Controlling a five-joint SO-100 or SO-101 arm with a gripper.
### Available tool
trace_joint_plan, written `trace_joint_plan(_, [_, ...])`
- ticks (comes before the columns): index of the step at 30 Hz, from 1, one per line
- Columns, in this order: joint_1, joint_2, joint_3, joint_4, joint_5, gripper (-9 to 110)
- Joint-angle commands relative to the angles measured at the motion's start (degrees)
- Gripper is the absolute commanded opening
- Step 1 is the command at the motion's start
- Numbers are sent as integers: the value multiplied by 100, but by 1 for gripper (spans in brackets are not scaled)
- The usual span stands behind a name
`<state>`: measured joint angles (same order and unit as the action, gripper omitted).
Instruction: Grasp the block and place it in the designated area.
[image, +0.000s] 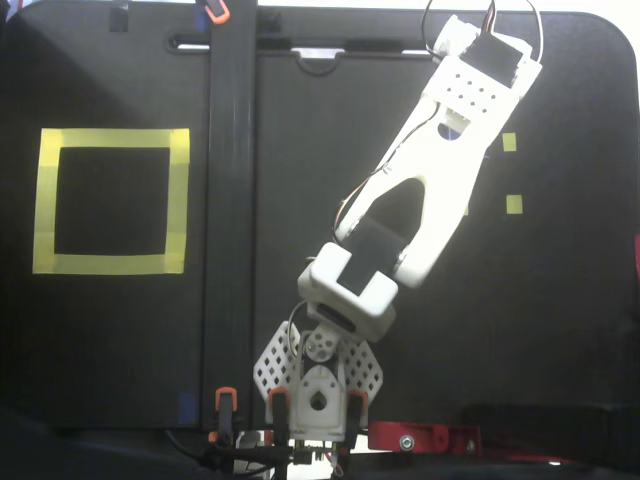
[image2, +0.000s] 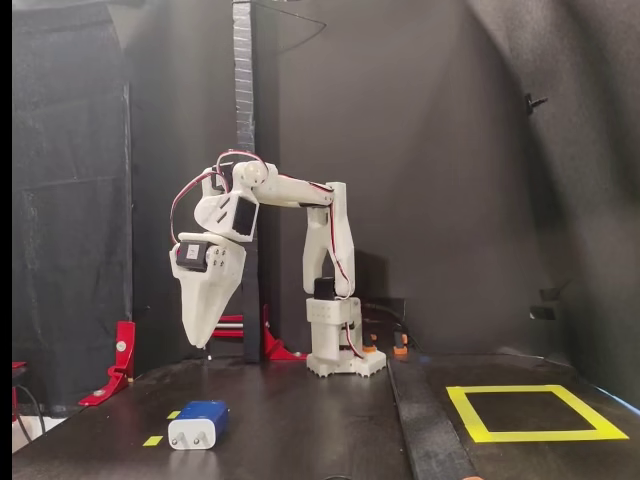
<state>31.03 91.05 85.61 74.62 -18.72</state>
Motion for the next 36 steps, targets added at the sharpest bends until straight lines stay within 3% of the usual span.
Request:
trace_joint_plan(1, [53, 18, -246, 114, -308, 0])
trace_joint_plan(5, [70, 18, -246, 255, -1459, 0])
trace_joint_plan(18, [35, 9, -237, 79, -6935, 0])
trace_joint_plan(24, [-9, 9, -237, 88, -8745, 0])
trace_joint_plan(36, [-105, 26, -246, 492, -10354, 0])
